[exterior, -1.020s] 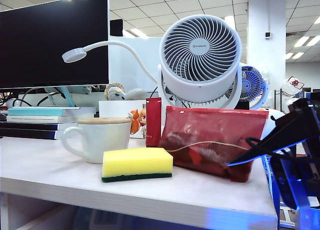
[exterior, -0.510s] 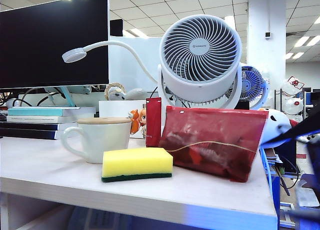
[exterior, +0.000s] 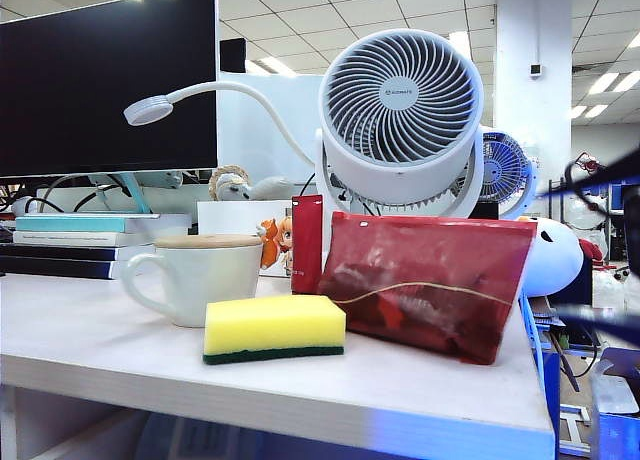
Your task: Open the drawer, place the cleaning sponge inside, then close the drawer.
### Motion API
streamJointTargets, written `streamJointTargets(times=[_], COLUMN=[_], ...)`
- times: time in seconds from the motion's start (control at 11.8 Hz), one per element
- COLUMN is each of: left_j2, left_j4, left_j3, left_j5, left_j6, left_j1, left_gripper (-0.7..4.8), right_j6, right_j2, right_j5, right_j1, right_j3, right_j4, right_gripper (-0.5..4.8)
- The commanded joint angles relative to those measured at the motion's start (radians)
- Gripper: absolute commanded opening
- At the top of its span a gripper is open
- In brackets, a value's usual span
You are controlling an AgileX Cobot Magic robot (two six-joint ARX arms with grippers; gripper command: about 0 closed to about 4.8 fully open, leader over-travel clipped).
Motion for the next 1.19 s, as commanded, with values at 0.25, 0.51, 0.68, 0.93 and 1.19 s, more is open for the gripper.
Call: streamJointTargets(times=[0.25, 0.51, 0.68, 0.93, 1.19], left_j2=[-0.002, -0.002, -0.002, -0.002, -0.002], left_j4=[0.009, 0.009, 0.009, 0.009, 0.009], left_j3=[0.003, 0.003, 0.003, 0.003, 0.003], left_j5=[0.005, 0.005, 0.005, 0.005, 0.005], left_j6=[0.006, 0.006, 0.006, 0.006, 0.006], left_j1=[0.001, 0.001, 0.001, 0.001, 0.001], left_gripper=[-0.03, -0.03, -0.03, -0.03, -0.03], right_j6=[0.233, 0.272, 0.294, 0.336, 0.338], right_j2=[-0.247, -0.317, -0.349, -0.373, -0.373], right_j5=[0.005, 0.000, 0.006, 0.056, 0.065], right_j1=[0.003, 0.006, 0.029, 0.072, 0.117], right_j3=[0.298, 0.425, 0.472, 0.613, 0.784], right_j4=[0.013, -0.033, -0.033, -0.064, -0.117], right_gripper=[4.79, 4.79, 4.79, 4.79, 4.79])
